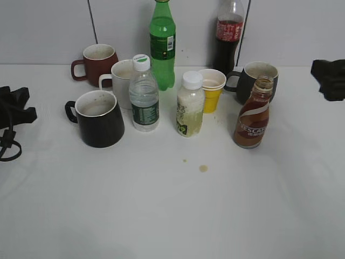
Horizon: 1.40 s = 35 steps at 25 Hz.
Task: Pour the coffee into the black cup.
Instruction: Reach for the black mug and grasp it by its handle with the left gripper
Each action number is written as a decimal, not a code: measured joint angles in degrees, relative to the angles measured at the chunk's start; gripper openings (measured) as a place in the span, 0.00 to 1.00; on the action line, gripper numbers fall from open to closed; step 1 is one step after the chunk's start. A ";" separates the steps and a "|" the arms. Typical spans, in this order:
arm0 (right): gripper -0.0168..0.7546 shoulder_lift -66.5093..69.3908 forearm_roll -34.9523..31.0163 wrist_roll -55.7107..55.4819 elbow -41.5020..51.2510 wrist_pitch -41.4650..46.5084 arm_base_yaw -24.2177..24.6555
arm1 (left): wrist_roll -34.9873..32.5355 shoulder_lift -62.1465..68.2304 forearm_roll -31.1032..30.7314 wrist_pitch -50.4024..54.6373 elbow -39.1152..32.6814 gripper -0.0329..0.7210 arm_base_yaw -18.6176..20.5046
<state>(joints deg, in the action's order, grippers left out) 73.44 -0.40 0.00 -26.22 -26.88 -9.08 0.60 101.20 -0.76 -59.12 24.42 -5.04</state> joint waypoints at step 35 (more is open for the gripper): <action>0.70 17.17 6.41 0.57 10.52 -27.41 -2.40 | 13.37 21.05 -37.63 3.50 19.51 0.56 6.95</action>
<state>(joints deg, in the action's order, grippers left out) 90.62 6.01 0.57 -15.71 -54.29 -11.49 13.97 122.25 -38.38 -55.62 43.93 1.91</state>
